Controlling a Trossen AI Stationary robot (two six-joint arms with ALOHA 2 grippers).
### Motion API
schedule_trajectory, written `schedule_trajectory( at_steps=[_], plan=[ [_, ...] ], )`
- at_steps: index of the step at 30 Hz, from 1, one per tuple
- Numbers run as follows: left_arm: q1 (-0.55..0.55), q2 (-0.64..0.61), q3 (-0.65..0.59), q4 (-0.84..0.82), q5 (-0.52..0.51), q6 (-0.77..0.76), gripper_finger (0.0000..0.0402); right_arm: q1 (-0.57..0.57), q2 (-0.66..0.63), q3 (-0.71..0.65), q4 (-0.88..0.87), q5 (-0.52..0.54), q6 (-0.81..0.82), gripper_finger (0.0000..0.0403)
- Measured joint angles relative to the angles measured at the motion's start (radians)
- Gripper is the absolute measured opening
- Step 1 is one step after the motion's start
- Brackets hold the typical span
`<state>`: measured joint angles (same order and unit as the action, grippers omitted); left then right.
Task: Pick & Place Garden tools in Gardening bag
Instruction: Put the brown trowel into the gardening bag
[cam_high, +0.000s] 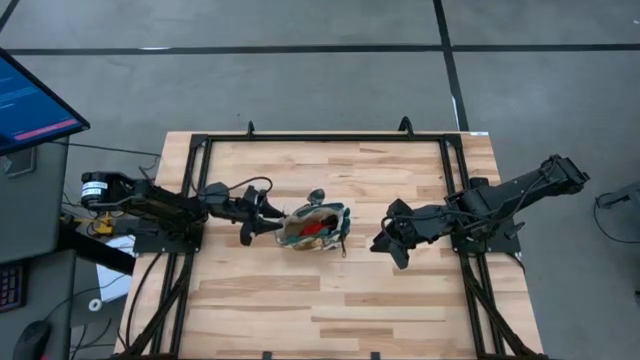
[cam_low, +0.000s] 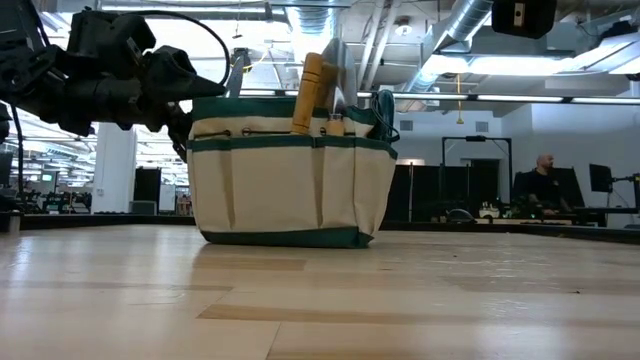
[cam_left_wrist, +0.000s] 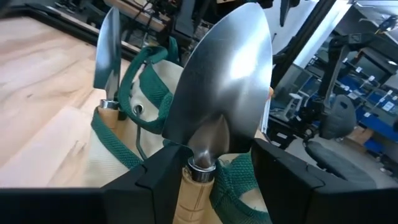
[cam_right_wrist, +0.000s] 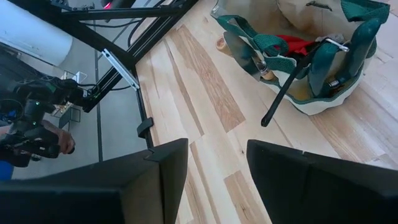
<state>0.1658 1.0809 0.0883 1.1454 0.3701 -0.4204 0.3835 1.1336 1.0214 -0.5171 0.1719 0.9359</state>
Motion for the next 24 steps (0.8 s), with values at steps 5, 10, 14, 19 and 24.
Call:
schedule_trajectory(
  at_steps=[5,10,14,19,24],
  plan=[
    [0.0,-0.001,0.0,0.0,0.04,-0.007,0.0189,0.0,0.0,0.0,0.0,-0.001,-0.001,0.0159],
    [0.0,-0.001,0.0,-0.003,0.048,-0.03,0.019,0.0,0.0,0.0,0.0,-0.002,-0.001,0.0159],
    [0.0,-0.001,0.0,-0.004,0.049,-0.03,0.0203,0.0,0.0,0.0,0.0,-0.017,-0.003,0.0159],
    [0.0,-0.001,0.0,-0.004,0.048,-0.034,0.0233,0.0,0.0,0.0,0.0,-0.017,-0.003,0.0159],
    [0.0,-0.001,0.0,-0.004,0.048,-0.041,0.0256,0.0,0.0,0.0,0.0,-0.017,-0.003,0.0159]
  ],
)
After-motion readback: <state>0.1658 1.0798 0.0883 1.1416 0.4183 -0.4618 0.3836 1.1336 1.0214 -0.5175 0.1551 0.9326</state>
